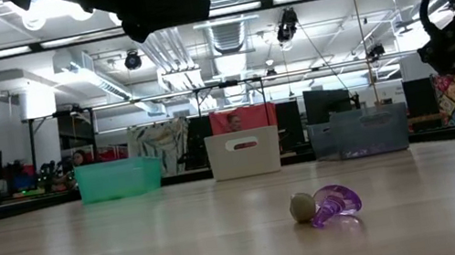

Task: Sort Halloween decoration
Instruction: Put the white skull toy into the white bin

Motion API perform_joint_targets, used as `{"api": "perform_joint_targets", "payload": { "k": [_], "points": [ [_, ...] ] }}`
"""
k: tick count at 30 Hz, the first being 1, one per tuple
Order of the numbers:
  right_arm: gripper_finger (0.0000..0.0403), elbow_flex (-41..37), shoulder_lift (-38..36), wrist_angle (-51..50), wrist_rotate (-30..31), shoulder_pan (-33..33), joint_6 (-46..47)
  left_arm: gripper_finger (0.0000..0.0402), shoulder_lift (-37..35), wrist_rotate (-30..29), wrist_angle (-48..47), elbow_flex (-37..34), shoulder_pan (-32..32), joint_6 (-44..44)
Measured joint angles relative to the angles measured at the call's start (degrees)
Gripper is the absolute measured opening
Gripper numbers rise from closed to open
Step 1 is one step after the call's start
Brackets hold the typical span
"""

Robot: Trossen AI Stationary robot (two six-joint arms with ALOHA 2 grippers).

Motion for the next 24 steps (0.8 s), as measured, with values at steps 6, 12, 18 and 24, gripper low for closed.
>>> {"api": "perform_joint_targets", "payload": {
  "k": [6, 12, 18, 24],
  "points": [
    [0.0027, 0.7, -1.5, -0.8, 3.0, 0.0, -2.1, 0.0095, 0.0, 0.0, 1.0, 0.0, 0.0, 0.0],
    [0.0027, 2.7, -4.3, -0.6, 8.2, -0.2, -5.6, 0.0095, 0.0, 0.0, 2.5, 0.0, -0.1, -0.2],
    [0.0028, 6.6, -6.4, -0.1, 16.4, -2.9, -13.7, 0.0095, -0.1, 0.1, 4.5, 0.0, -0.8, 0.0],
    [0.0028, 11.5, -6.7, 1.7, 23.3, -10.8, -29.5, 0.0095, -0.8, 0.1, 4.8, 0.0, -2.3, 0.0]
  ]
}}
